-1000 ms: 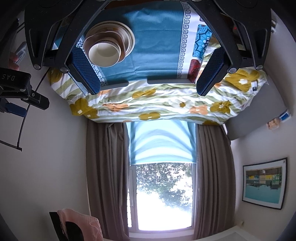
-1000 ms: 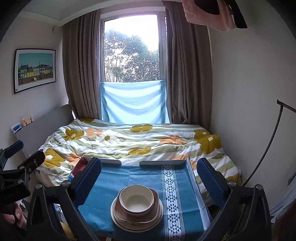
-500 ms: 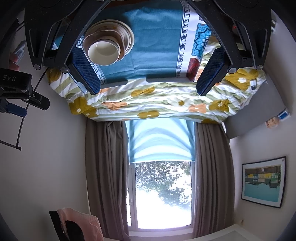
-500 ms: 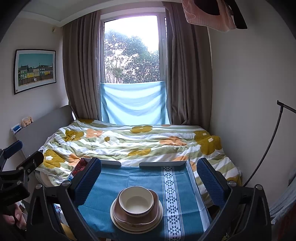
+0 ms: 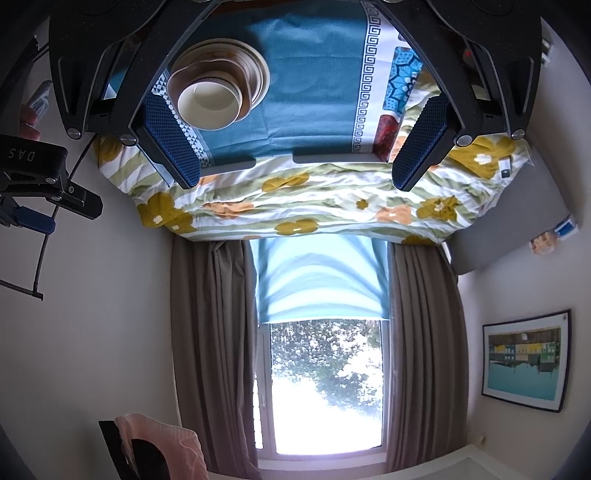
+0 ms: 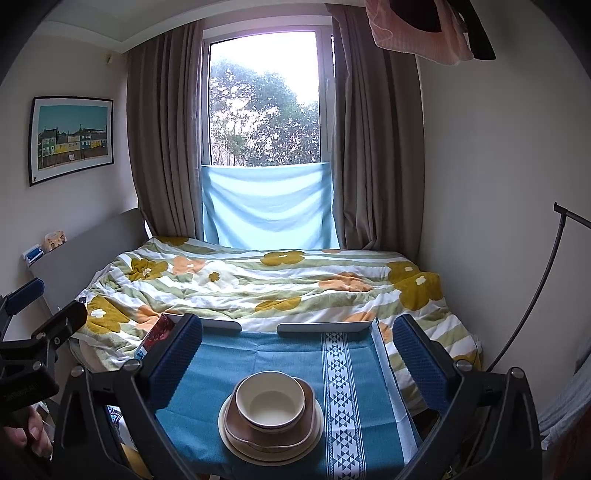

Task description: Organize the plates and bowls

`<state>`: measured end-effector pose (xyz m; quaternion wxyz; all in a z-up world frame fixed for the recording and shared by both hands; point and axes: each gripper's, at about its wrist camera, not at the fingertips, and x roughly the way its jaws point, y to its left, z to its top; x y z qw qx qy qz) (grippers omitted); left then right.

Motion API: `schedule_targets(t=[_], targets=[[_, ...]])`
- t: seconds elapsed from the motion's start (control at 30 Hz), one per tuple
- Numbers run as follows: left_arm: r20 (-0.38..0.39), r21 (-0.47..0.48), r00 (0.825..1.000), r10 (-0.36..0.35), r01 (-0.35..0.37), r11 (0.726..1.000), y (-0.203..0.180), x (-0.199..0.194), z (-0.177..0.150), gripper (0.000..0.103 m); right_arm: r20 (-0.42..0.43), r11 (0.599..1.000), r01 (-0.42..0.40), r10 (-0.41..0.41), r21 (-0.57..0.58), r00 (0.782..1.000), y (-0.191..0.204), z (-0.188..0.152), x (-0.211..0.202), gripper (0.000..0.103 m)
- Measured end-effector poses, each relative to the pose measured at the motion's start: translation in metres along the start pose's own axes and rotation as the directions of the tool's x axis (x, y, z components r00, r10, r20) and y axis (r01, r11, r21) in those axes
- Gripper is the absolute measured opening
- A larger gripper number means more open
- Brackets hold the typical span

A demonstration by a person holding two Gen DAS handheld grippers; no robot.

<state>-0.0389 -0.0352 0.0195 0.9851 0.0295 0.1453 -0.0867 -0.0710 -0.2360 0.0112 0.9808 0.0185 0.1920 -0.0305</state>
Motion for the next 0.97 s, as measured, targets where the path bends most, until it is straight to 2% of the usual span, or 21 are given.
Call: schedule_targets(t=[0.47, 0.73, 0.97], targets=[[0.000, 0.004, 1.000, -0.003, 0.003, 1.000, -0.002, -0.002, 0.000, 0.103, 0.001, 1.000, -0.001, 0.001, 0.000, 1.000, -0.001, 0.001, 0.000, 0.102], [0.026, 0.029, 0.999, 0.047, -0.048, 0.998, -0.012, -0.002, 0.001, 0.103, -0.002, 1.000, 0.002, -0.002, -0.003, 1.000, -0.005, 0.003, 0.002, 0.102], [0.043, 0.038, 0.999, 0.031, -0.033, 0.999, -0.019, -0.002, 0.002, 0.103, -0.005, 1.000, 0.006, -0.006, -0.004, 1.000, -0.015, 0.004, 0.005, 0.102]])
